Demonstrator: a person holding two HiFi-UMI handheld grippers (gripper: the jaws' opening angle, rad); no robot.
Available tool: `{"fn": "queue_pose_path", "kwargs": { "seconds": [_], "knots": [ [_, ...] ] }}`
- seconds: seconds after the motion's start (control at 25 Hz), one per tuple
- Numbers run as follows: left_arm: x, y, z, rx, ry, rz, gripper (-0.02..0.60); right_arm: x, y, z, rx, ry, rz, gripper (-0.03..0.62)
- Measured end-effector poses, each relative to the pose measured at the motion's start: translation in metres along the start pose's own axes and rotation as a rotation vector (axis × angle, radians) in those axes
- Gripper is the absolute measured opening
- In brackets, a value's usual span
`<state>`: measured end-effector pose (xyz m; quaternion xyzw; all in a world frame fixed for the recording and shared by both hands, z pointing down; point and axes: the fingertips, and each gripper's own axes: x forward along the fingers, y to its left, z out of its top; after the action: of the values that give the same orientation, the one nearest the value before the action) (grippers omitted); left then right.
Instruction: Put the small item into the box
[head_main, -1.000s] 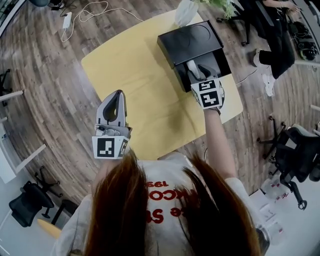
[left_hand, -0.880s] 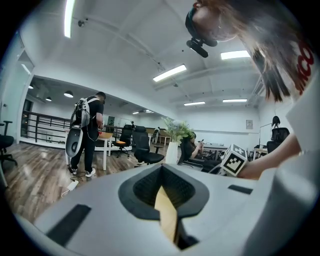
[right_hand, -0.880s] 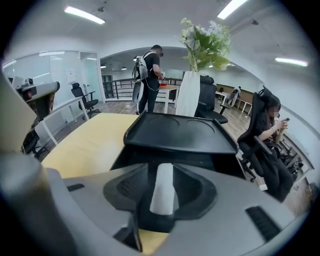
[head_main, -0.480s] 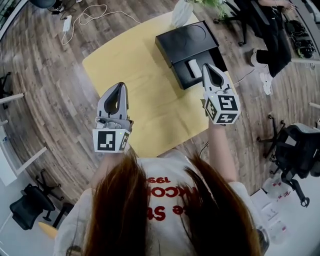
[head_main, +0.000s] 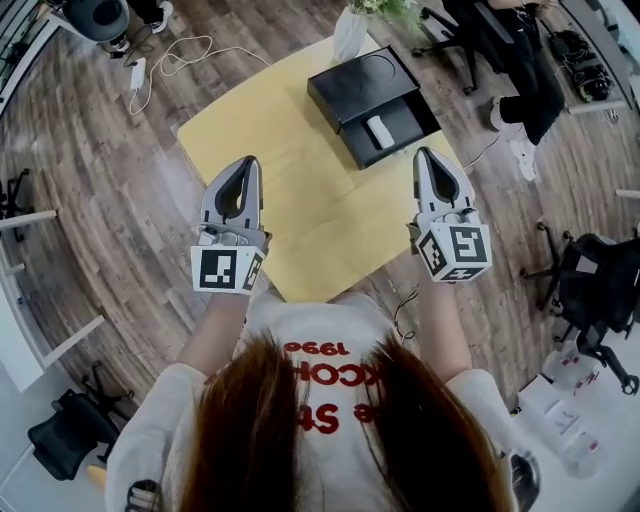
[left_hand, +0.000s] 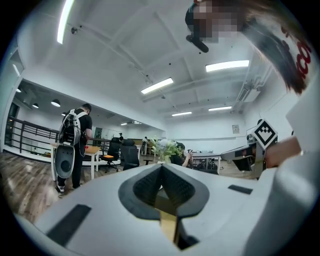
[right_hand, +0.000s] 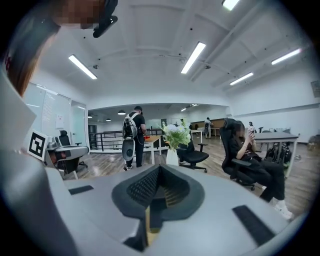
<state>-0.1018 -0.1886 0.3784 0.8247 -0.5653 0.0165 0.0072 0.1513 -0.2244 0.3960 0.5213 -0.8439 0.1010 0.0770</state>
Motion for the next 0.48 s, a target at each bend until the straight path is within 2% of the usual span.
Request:
{"fn": "queue_pose_path", "kwargs": {
  "seconds": [0.48],
  "knots": [
    [-0.021, -0.015, 0.022, 0.000, -0.028, -0.075, 0.006, -0.058, 0.027, 0.016, 0.018, -0.060, -0.067, 0.006]
  ]
}}
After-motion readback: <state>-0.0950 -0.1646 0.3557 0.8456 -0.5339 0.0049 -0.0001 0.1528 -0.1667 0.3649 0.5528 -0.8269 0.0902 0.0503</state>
